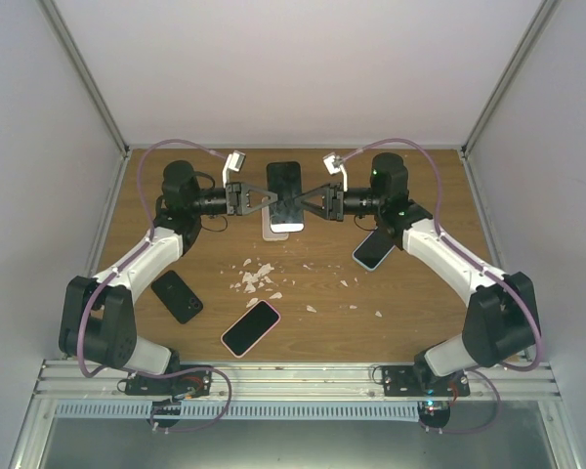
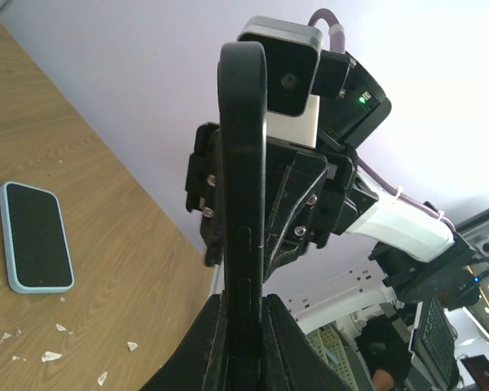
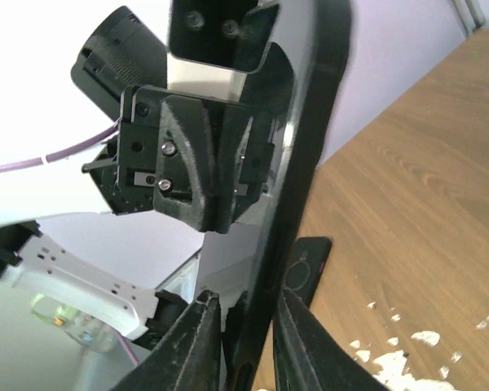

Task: Take the phone out of the phone case
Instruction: Place the phone at the center of the board.

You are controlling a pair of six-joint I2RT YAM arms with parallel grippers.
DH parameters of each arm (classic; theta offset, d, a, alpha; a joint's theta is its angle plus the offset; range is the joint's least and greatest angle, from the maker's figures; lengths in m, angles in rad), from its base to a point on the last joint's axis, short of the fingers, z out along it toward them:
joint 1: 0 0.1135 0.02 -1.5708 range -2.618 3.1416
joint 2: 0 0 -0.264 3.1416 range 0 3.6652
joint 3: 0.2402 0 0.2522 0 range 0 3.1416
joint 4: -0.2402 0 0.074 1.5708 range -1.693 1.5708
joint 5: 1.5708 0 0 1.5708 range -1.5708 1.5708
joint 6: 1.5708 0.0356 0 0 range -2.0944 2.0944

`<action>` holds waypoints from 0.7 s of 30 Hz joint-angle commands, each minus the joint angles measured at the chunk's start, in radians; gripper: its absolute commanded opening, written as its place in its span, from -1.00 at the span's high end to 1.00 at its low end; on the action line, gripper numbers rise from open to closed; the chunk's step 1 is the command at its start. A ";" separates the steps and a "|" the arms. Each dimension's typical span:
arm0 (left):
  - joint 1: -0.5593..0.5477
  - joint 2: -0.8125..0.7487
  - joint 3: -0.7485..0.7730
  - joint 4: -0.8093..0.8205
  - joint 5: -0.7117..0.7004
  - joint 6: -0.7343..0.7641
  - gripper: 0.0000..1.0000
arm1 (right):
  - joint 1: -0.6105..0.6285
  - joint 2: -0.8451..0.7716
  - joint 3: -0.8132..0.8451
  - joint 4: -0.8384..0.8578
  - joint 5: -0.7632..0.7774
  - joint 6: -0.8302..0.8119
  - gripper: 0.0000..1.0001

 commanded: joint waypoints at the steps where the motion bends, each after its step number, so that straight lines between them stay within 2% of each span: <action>1: -0.010 -0.014 0.041 0.054 -0.021 0.026 1.00 | 0.006 0.017 0.000 0.049 -0.034 0.034 0.70; 5: -0.010 -0.009 0.060 -0.041 -0.044 0.095 1.00 | 0.003 0.034 0.011 0.058 -0.060 0.063 0.78; 8: -0.010 0.002 0.065 -0.065 -0.054 0.105 1.00 | -0.001 0.048 0.029 0.056 -0.072 0.080 0.95; 13: -0.009 0.015 0.087 -0.121 -0.068 0.136 0.84 | -0.016 0.070 0.065 0.046 -0.083 0.104 0.99; 16: -0.007 0.022 0.103 -0.171 -0.090 0.163 0.55 | -0.031 0.083 0.076 0.034 -0.084 0.106 0.99; 21: 0.013 0.036 0.113 -0.218 -0.119 0.176 -0.34 | -0.072 0.103 0.076 0.001 -0.072 0.094 0.99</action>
